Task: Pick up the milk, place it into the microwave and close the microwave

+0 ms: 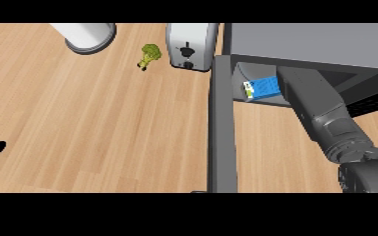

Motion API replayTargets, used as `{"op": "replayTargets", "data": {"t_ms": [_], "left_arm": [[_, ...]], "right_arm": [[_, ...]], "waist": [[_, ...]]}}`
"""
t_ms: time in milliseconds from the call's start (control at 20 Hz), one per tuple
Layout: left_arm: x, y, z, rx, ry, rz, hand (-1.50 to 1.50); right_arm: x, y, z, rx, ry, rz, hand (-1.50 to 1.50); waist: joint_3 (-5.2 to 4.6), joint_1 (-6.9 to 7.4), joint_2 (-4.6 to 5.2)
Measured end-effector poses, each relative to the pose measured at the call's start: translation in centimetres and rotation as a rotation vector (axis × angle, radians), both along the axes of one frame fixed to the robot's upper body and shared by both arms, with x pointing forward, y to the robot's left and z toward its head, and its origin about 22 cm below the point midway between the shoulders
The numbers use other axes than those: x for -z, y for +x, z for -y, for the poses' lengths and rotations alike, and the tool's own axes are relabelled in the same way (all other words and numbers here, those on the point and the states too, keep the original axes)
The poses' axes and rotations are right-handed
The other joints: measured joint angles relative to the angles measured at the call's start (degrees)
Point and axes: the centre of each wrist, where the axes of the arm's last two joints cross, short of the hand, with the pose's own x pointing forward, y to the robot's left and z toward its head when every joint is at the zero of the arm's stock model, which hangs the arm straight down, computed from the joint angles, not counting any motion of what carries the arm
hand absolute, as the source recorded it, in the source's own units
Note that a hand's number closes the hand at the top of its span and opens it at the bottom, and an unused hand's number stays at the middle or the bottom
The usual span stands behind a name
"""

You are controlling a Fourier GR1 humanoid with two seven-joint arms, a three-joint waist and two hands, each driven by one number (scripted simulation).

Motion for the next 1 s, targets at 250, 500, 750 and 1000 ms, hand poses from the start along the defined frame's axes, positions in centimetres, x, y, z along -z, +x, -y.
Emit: {"op": "replayTargets", "data": {"t_ms": [250, 500, 750, 1000], "left_arm": [[1.4, 0.0, 1.3, 0.063, -0.015, -0.005, -1.50], [2.4, 0.0, 2.7, 0.156, -0.015, -0.027, -1.50], [3.8, 0.8, 4.3, 0.250, 0.011, -0.071, -1.50], [5.1, 1.9, 5.7, 0.298, 0.054, -0.084, -1.50]], "right_arm": [[0.5, -0.3, 0.9, -0.067, 0.057, -0.032, -1.50], [1.7, -0.9, 2.0, -0.205, 0.179, -0.065, -1.50], [4.6, -2.4, 1.1, -0.326, 0.333, -0.073, -1.50], [7.8, -4.3, 0.2, -0.401, 0.459, -0.096, -1.50]], "waist": [[-0.62, -1.65, -1.10], [-1.02, -3.48, -2.21], [-1.27, -5.33, -3.26], [-1.41, -6.83, -4.11]]}}
